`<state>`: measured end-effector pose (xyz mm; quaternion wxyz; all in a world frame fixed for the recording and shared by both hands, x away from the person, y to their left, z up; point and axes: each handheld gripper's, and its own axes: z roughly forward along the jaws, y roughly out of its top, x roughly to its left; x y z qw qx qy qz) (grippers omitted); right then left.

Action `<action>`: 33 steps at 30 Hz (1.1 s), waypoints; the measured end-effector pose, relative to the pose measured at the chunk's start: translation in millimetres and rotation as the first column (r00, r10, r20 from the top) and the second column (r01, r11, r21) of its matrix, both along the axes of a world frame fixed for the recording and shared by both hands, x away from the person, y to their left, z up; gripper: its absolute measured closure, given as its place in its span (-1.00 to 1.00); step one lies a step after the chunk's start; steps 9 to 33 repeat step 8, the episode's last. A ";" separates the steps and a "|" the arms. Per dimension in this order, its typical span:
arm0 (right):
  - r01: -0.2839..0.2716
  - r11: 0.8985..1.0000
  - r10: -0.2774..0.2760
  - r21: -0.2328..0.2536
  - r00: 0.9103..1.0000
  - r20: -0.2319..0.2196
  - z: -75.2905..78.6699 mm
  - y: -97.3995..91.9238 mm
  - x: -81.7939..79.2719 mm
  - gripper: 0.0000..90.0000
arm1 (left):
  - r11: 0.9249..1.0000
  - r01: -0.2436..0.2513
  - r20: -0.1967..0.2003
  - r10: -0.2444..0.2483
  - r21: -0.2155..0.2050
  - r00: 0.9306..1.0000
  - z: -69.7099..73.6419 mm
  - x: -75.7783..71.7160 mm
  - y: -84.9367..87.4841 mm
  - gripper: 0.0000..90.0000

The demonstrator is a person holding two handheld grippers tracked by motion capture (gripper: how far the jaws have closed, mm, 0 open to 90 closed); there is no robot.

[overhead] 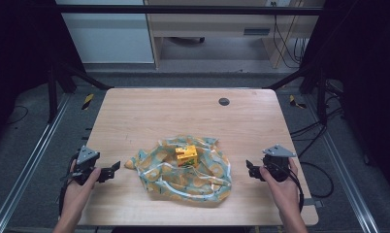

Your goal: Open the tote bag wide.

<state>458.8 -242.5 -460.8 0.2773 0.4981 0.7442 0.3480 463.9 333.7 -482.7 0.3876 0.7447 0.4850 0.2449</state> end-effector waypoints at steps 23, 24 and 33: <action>0.039 0.999 -0.039 0.001 0.994 0.105 -20.9 -1.5 -1.6 -0.77 | 0.996 -0.041 0.037 0.038 0.084 0.999 3.6 -3.6 12.5 -0.84; 0.039 0.999 -0.039 0.001 0.994 0.105 -20.9 -1.5 -1.6 -0.77 | 0.996 -0.041 0.037 0.038 0.084 0.999 3.6 -3.6 12.5 -0.84; 0.039 0.999 -0.039 0.001 0.994 0.105 -20.9 -1.5 -1.6 -0.77 | 0.996 -0.041 0.037 0.038 0.084 0.999 3.6 -3.6 12.5 -0.84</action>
